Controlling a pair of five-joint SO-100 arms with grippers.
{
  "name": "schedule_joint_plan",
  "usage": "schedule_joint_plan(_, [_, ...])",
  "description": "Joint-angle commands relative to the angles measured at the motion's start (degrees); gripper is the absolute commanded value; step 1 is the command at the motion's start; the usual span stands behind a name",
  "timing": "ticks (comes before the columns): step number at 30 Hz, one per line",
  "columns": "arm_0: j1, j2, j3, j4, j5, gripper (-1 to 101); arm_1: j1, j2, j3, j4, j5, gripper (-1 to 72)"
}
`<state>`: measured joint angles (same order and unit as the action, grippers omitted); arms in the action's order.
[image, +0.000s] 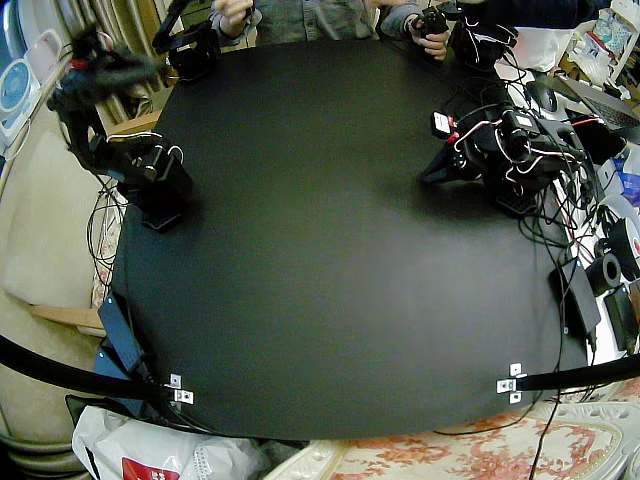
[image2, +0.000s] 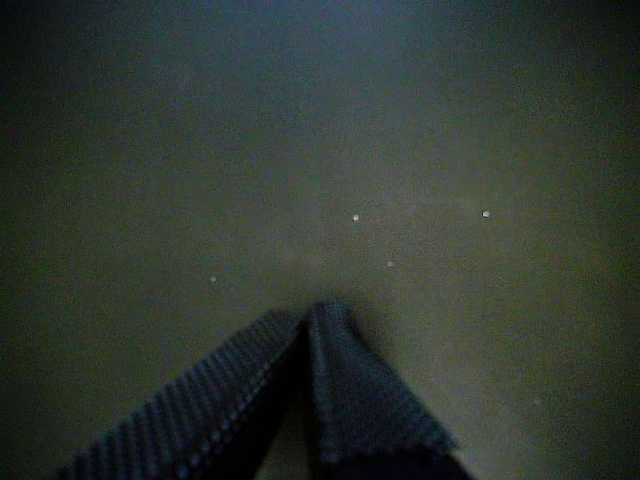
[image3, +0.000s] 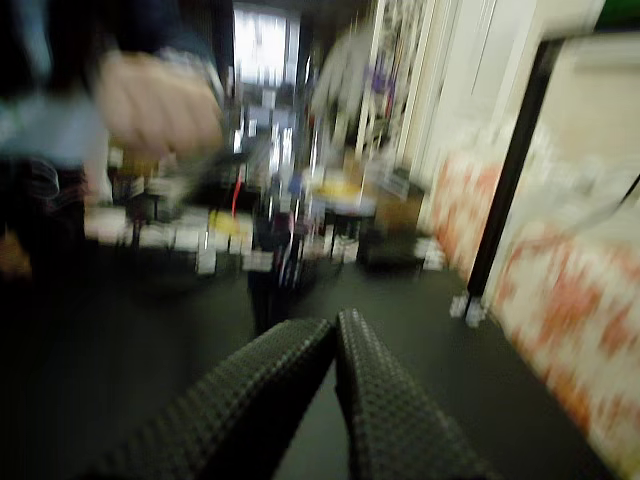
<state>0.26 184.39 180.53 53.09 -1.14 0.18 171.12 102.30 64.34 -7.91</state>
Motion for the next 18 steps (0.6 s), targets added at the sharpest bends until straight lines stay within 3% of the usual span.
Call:
schedule_joint_plan(1, [0.00,1.32,-0.79,-0.26,-0.79,0,-0.26,9.84,29.36,-2.99,2.20,-0.6])
schedule_joint_plan(6, [0.00,1.32,-0.79,-0.26,-0.79,0,-0.35,16.35,53.17,-7.47,7.12,-0.6])
schedule_joint_plan(11, [0.00,1.32,-0.79,-0.26,-0.70,0,0.44,16.35,62.40,-3.96,9.05,-0.6])
schedule_joint_plan(18, [0.18,1.32,-0.79,-0.26,-0.53,0,-7.21,16.44,68.64,-1.32,10.90,-0.6])
